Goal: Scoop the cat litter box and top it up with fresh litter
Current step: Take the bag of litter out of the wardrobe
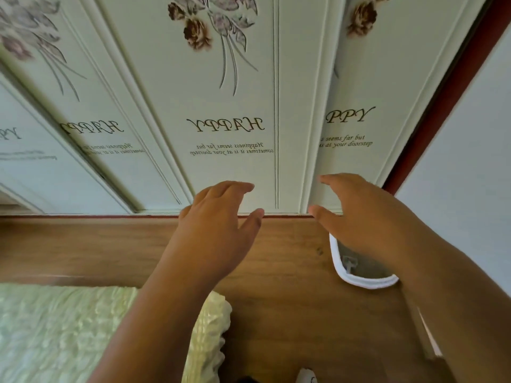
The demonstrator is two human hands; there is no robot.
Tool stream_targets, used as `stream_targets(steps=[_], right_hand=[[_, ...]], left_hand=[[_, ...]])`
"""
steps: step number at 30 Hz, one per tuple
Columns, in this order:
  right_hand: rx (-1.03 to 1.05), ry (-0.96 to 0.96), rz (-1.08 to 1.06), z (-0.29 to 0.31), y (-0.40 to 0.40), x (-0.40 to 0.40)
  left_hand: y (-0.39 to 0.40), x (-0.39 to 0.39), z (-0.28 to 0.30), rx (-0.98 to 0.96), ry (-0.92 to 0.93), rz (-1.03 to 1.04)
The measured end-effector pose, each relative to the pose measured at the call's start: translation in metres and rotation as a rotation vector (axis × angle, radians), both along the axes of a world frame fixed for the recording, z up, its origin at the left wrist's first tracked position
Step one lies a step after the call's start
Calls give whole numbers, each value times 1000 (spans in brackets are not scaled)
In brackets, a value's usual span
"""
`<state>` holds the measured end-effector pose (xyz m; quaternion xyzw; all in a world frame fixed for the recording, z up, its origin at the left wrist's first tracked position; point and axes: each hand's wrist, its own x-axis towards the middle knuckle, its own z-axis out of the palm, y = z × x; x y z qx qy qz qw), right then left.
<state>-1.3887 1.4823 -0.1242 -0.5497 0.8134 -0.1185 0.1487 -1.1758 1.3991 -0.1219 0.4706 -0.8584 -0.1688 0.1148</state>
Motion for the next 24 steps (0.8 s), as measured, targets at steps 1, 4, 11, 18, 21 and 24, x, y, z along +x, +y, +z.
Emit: stream_targets(steps=[1, 4, 11, 18, 21, 24], right_hand=[[2, 2, 21, 1, -14, -5], [17, -20, 93, 1, -50, -11], [-29, 13, 124, -4, -150, -21], [-21, 86, 149, 4, -274, -27], [-47, 97, 160, 11, -327, -24], [-65, 89, 192, 10, -375, -19]], left_hand=[[-8, -4, -2, 18, 4, 17], [-33, -9, -9, 46, 9, 57], [-130, -19, -27, 77, 39, 128], [-259, -31, -25, 72, 54, 137], [-310, -32, -17, 49, 54, 145], [-355, -30, -11, 23, 64, 172]])
